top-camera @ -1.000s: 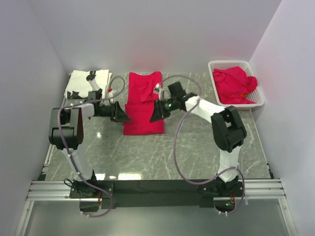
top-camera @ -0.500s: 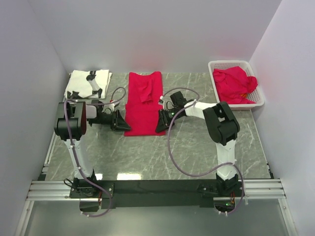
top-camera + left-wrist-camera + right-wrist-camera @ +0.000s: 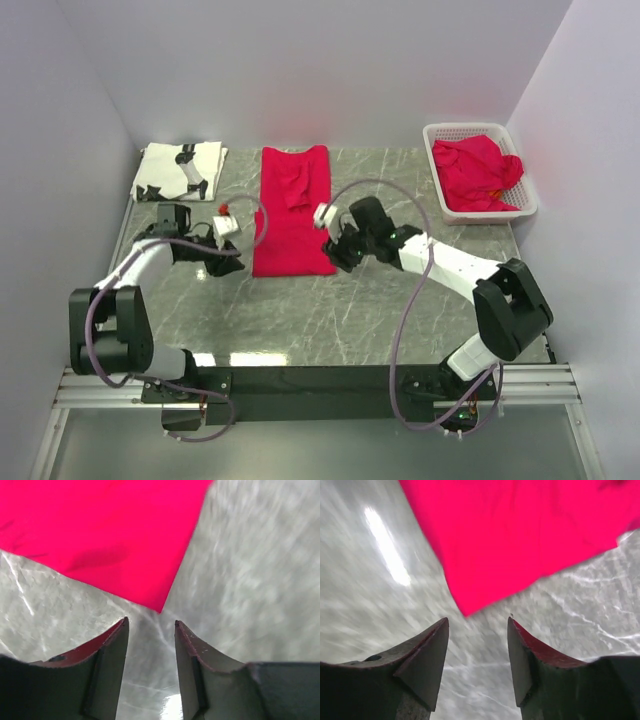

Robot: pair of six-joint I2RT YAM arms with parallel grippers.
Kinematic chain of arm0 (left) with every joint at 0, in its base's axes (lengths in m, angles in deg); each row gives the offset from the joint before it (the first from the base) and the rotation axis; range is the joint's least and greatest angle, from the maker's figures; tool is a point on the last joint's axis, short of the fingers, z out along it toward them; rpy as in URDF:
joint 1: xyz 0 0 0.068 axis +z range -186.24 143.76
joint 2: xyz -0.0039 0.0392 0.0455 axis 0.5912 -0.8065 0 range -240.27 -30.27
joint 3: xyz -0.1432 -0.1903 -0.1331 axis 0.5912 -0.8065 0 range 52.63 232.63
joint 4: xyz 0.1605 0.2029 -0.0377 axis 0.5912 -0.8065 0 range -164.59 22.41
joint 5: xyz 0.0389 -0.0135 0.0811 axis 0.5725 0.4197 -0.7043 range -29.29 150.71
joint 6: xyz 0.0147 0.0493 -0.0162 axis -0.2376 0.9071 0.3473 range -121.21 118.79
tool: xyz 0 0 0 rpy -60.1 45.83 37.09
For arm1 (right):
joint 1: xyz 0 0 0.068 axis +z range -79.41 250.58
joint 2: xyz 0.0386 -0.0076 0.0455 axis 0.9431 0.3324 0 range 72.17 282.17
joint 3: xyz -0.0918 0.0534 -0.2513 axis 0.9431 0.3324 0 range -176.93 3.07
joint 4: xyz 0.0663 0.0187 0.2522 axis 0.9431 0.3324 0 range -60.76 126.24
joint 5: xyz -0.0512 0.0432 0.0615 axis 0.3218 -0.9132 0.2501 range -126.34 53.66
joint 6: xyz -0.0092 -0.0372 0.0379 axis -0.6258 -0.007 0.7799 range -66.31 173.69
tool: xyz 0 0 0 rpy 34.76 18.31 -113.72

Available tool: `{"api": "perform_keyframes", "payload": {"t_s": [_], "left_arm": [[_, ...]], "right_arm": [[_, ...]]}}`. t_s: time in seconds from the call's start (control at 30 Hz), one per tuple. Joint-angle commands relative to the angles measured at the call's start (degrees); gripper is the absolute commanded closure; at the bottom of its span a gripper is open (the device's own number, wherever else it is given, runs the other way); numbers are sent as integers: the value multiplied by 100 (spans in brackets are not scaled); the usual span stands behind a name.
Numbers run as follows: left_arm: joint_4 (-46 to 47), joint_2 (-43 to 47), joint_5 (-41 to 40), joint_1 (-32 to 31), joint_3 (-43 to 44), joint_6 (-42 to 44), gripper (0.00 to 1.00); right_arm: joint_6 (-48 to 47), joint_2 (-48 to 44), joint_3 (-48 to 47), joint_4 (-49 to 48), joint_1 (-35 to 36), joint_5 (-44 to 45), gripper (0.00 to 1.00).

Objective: Fold and stack the t-shirts
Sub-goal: Fold the tshirt

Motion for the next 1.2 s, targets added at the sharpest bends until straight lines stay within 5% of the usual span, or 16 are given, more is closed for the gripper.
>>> {"api": "perform_keyframes", "payload": {"t_s": [0.0, 0.13, 0.33, 0.93, 1.07, 1.17], "left_arm": [[674, 254, -714, -232, -489, 1928, 52], [1016, 351, -1013, -784, -901, 2991, 52], [1544, 203, -1382, -1392, -1377, 3433, 52], [2020, -326, -1822, -1647, -1377, 3539, 56], [1967, -378, -1884, -1682, -1342, 3574, 67], [1914, -370, -1936, -1700, -1307, 3548, 79]], "right_arm": [[-1751, -96, 568, -829, 221, 867, 42], [-2692, -28, 1140, -1883, 572, 902, 39], [-3160, 325, 1369, -2359, 740, 928, 39], [-4267, 878, 1282, -1622, 1092, 1315, 45], [-4276, 1098, 1089, -1481, 1083, 1429, 58], [-4162, 1116, 1010, -1446, 1074, 1447, 86]]}}
